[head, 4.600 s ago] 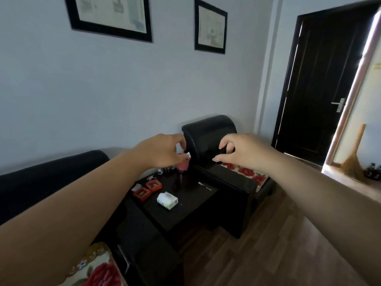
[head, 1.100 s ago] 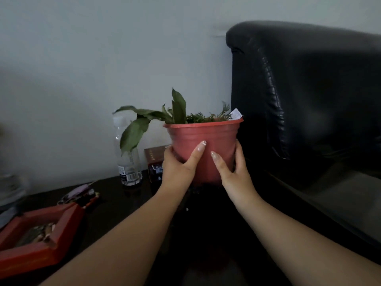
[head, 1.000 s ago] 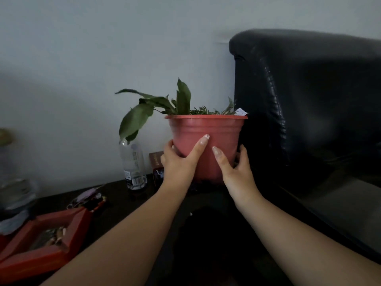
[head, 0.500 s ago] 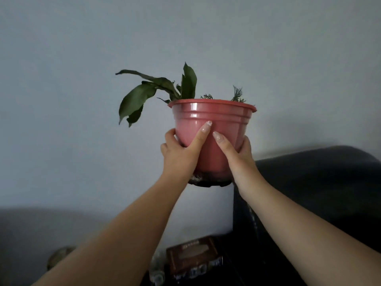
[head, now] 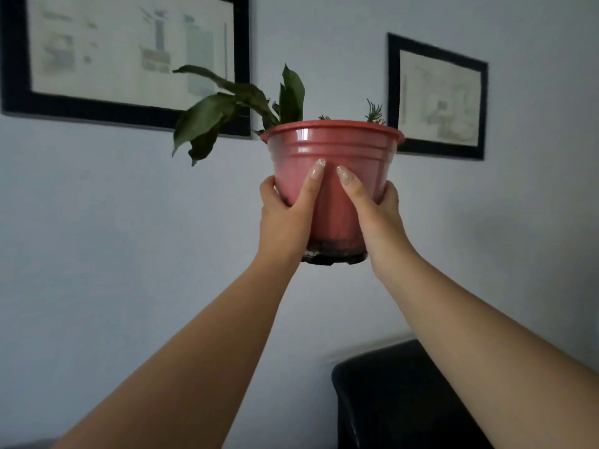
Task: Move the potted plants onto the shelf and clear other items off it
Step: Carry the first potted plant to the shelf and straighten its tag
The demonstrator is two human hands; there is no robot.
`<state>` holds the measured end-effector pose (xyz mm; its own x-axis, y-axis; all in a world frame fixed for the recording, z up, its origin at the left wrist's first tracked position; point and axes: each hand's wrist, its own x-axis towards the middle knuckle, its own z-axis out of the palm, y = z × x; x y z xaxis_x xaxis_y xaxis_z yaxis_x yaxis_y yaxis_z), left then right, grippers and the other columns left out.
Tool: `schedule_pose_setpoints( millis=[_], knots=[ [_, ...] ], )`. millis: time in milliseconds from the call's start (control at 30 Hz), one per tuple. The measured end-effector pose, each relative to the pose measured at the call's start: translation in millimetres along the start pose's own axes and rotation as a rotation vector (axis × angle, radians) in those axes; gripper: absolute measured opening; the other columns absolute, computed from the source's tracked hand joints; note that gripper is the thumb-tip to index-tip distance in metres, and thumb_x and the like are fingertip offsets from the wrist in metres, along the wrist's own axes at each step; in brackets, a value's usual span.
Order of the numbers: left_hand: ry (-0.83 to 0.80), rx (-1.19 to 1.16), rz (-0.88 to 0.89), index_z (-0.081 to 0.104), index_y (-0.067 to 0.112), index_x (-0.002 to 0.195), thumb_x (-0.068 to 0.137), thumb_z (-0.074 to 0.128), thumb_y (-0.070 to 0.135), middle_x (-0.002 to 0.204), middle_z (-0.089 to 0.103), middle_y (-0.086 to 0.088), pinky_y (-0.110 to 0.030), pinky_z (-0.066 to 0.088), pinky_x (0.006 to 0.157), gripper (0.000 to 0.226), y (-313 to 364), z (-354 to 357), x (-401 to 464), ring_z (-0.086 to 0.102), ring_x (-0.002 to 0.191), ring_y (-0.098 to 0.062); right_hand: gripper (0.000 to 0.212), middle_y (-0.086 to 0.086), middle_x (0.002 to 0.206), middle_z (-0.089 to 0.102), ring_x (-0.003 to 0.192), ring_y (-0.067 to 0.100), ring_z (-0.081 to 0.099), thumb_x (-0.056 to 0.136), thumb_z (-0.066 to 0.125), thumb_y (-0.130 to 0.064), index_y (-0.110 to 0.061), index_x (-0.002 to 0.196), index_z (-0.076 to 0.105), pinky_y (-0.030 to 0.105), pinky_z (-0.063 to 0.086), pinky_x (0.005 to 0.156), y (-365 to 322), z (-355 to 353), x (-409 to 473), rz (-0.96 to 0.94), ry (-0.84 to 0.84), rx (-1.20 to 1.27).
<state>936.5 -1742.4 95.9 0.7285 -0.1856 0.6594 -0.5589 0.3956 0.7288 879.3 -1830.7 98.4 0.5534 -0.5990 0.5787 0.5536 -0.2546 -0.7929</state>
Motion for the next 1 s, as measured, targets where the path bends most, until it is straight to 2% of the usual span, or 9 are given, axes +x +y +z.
schedule_pose_setpoints(
  millis=[167,300,433,567,700,867,1000],
  knots=[
    [-0.013,-0.012,0.025,0.035,0.023,0.125,0.074,0.059,0.056,0.097,0.049,0.018,-0.021,0.051,0.07,0.066,25.9,-24.7,-50.2,0.057,0.091,-0.003,0.071,-0.005,0.12,0.053,0.098,0.009,0.057,0.07,0.068,-0.05,-0.025,0.129,0.037,0.028,0.053,0.077,-21.2,7.6,-67.2,0.03,0.059,0.006],
    [-0.096,-0.025,-0.014,0.034,0.022,0.126,0.074,0.057,0.056,0.094,0.047,0.018,-0.016,0.047,0.064,0.065,35.2,-51.4,-89.7,0.055,0.086,0.0,0.073,-0.005,0.118,0.051,0.095,0.008,0.055,0.07,0.068,-0.051,-0.026,0.129,0.034,0.024,0.05,0.07,-29.0,17.6,-122.1,0.059,0.152,-0.039],
    [-0.145,-0.052,-0.043,0.032,0.021,0.13,0.077,0.054,0.056,0.095,0.045,0.015,-0.017,0.045,0.064,0.067,51.5,-68.4,-119.6,0.053,0.082,0.001,0.077,-0.005,0.121,0.05,0.1,0.013,0.055,0.071,0.066,-0.054,-0.025,0.134,0.031,0.025,0.049,0.07,-42.8,23.9,-165.2,0.075,0.216,-0.113],
    [-0.236,-0.073,-0.059,0.031,0.022,0.129,0.078,0.052,0.058,0.091,0.044,0.02,-0.018,0.046,0.064,0.066,77.4,-73.6,-150.9,0.054,0.082,0.0,0.075,-0.002,0.127,0.05,0.107,0.018,0.055,0.073,0.065,-0.053,-0.025,0.134,0.031,0.035,0.052,0.085,-70.1,19.0,-206.7,0.055,0.326,-0.164],
    [-0.301,-0.181,-0.113,0.031,0.027,0.116,0.08,0.052,0.055,0.09,0.045,0.021,-0.018,0.046,0.064,0.05,113.7,-69.1,-184.5,0.055,0.083,-0.001,0.076,0.001,0.127,0.054,0.108,0.02,0.058,0.072,0.065,-0.055,-0.022,0.133,0.034,0.043,0.053,0.091,-110.3,5.7,-243.7,0.004,0.399,-0.258],
    [-0.37,-0.259,-0.116,0.03,0.029,0.112,0.078,0.051,0.059,0.092,0.048,0.018,-0.024,0.05,0.072,0.049,159.7,-63.1,-235.8,0.058,0.09,-0.008,0.068,-0.003,0.118,0.052,0.1,0.015,0.057,0.076,0.06,-0.053,-0.022,0.131,0.033,0.031,0.051,0.081,-162.7,-13.5,-302.9,-0.058,0.466,-0.368],
    [-0.421,-0.282,-0.108,0.033,0.026,0.113,0.079,0.05,0.058,0.094,0.05,0.014,-0.023,0.049,0.072,0.05,192.3,-64.6,-284.6,0.057,0.088,-0.005,0.053,-0.015,0.098,0.051,0.088,0.002,0.054,0.075,0.062,-0.051,-0.03,0.115,0.035,0.021,0.047,0.072,-195.3,-29.0,-359.0,-0.07,0.513,-0.385]
  ],
)
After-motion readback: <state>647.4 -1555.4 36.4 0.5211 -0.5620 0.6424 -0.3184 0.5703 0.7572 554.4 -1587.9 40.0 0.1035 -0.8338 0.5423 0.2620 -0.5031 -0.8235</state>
